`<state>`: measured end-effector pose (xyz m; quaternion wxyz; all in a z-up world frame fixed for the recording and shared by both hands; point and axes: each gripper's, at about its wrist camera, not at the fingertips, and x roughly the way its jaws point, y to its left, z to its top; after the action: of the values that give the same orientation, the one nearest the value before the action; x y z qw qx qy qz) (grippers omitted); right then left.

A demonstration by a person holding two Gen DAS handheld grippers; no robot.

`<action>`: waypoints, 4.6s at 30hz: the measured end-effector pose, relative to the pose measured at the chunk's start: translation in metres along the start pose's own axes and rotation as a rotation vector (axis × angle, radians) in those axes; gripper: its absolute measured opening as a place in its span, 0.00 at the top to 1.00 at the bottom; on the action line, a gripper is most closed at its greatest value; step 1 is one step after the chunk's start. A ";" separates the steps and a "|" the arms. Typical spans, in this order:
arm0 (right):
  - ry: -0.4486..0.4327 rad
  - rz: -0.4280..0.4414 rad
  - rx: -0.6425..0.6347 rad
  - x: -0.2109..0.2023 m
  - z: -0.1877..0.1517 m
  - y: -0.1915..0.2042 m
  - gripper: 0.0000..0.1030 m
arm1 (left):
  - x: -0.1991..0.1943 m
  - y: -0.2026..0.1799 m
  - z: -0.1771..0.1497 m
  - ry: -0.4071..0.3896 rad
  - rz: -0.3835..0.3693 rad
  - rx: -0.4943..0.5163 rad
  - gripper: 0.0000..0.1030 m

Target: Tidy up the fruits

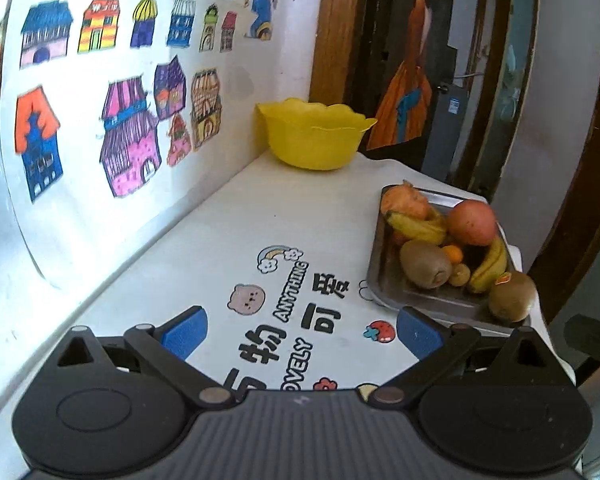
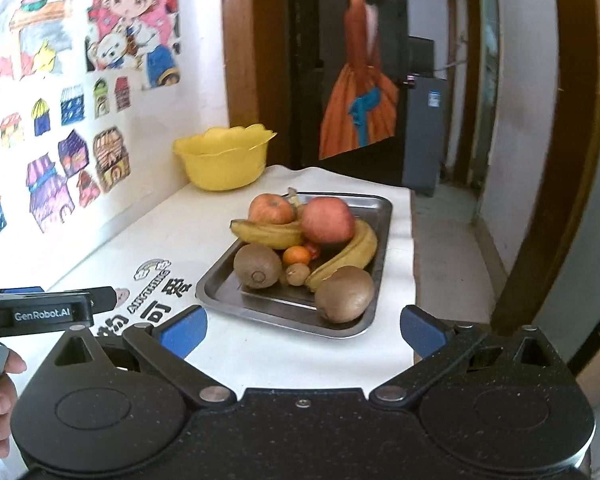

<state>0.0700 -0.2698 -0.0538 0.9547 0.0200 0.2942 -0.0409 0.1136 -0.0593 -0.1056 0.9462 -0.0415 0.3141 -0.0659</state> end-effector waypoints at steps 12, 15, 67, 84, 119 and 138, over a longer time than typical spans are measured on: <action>-0.001 0.120 -0.169 0.050 -0.003 -0.015 0.01 | 0.026 -0.005 -0.024 -0.026 0.052 -0.029 0.00; -0.032 0.158 -0.203 0.053 -0.010 -0.019 0.01 | 0.023 -0.009 -0.034 -0.083 0.069 -0.037 0.00; -0.209 0.382 -0.137 -0.029 -0.091 -0.076 0.01 | -0.089 -0.082 -0.126 -0.224 0.288 -0.097 0.00; -0.167 0.374 -0.153 -0.024 -0.092 -0.066 0.01 | -0.097 -0.071 -0.128 -0.231 0.316 -0.132 0.00; -0.146 0.372 -0.150 -0.007 -0.087 -0.065 0.01 | -0.097 -0.069 -0.130 -0.228 0.344 -0.143 0.00; -0.129 0.374 -0.149 0.000 -0.089 -0.063 0.01 | -0.096 -0.077 -0.128 -0.209 0.361 -0.105 0.00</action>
<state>0.0146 -0.3268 -0.1288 0.9614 0.0011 0.2257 0.1574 -0.0469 -0.1254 -0.1418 0.9666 -0.0406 0.2197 0.1259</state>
